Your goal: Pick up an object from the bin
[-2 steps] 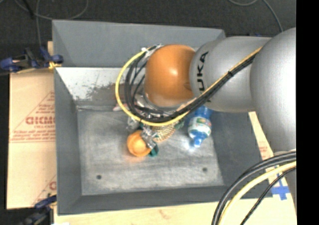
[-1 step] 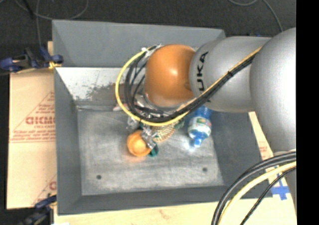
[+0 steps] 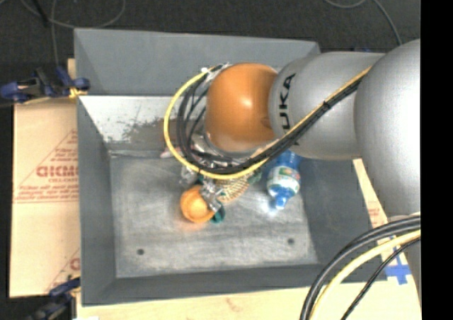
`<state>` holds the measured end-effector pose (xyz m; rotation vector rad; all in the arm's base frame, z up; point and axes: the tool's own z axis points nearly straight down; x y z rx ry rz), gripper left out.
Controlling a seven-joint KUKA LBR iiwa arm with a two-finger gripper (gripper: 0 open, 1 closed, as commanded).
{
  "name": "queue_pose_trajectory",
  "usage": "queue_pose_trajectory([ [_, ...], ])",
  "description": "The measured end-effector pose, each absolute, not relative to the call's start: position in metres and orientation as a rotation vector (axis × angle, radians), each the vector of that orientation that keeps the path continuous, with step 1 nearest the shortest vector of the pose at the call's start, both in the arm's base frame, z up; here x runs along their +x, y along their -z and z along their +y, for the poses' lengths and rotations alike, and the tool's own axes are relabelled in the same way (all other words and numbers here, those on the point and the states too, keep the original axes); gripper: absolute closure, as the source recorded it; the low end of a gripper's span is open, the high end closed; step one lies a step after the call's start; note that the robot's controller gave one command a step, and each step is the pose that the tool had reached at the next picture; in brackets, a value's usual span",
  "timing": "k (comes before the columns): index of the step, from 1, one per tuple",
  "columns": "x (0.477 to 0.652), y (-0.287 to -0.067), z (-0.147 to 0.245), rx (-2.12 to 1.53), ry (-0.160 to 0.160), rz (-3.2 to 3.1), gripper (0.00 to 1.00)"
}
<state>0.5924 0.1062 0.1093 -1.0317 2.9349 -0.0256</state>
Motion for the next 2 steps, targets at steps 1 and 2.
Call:
queue_pose_trajectory([
  [1, 0.5924, -0.1093, 0.1063, -1.031, 0.025, 2.935, 1.00],
  [2, 0.5924, -0.1093, 0.1063, -1.030, 0.025, 2.936, 1.00],
])
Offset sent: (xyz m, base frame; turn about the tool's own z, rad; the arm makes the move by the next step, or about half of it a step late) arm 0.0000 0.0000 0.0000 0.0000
